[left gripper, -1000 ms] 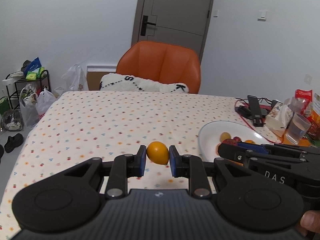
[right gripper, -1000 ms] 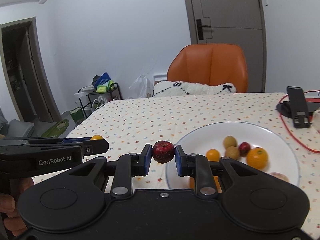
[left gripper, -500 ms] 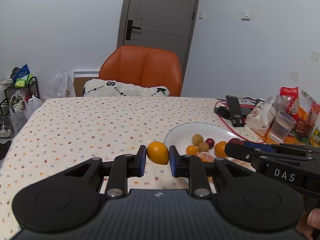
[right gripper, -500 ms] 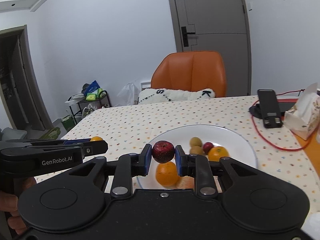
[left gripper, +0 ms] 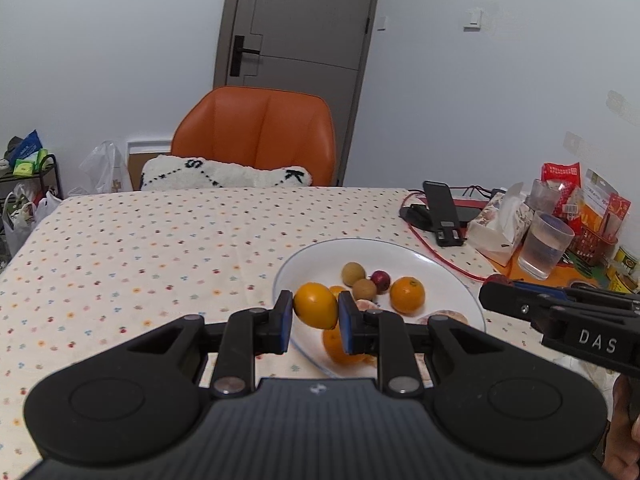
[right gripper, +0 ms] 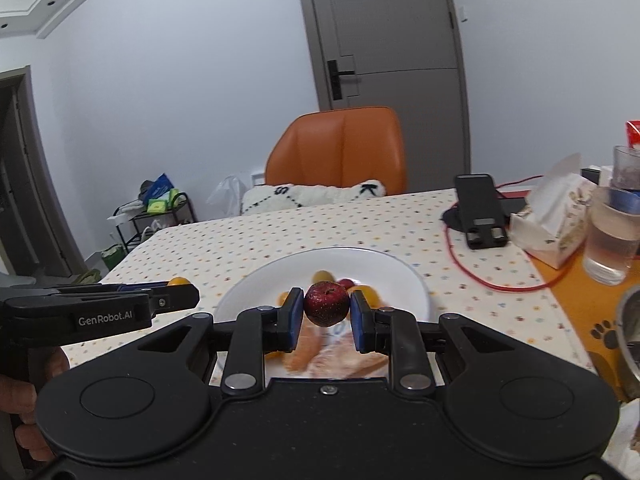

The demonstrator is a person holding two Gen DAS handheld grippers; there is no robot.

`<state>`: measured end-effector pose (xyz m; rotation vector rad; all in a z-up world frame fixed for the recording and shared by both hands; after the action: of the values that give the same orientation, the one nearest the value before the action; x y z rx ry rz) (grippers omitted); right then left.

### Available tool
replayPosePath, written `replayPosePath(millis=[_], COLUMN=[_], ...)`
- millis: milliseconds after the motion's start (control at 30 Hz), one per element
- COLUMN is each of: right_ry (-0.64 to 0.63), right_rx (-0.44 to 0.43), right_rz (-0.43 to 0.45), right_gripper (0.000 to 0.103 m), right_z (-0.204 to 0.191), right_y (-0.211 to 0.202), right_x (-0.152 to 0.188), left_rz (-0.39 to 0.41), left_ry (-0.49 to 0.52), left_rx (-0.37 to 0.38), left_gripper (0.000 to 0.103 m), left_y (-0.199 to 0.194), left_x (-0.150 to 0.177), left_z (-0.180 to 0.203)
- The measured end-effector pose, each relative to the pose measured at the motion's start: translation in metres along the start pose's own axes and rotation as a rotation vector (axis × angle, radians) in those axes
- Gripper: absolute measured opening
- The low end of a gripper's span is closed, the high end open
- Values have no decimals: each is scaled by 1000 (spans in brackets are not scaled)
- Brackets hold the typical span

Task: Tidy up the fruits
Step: 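Lift and carry the mandarin and red plum over the white plate with both tools, then open both tools to drop the mandarin and plum onto the plate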

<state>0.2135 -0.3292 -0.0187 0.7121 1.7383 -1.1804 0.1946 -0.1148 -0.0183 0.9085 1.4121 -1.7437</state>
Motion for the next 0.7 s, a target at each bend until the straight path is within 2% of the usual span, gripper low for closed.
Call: replayPosePath(millis=[333,400,700], right_ry=[20,21,33], right_rx=[11,8,-9], right_rz=[-10,-14,-29], right_gripper=[24,24,24], right_z=[13,13,9], right_y=[7,10,30], right_x=[3,3,2], left_rz=[-52,-54,-61], left_ry=[18,29,-25], left_rx=[49,51,-13], left_gripper=[23,27,28], left_y=[19,19,20], left_x=[7,7,2], left_z=[16,17,-15])
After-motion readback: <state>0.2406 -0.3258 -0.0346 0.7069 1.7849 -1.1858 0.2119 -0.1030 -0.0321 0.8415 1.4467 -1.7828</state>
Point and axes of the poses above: each gripper's, at about its wrist camera, not at the fingertips, and y roughly the way its jaws point, z to its right, x to its underside, the point moved 2 cm from there along y, roughly the way its jaws point, and after that the axes turned 2 degrees about x, right-handed, at the moved point
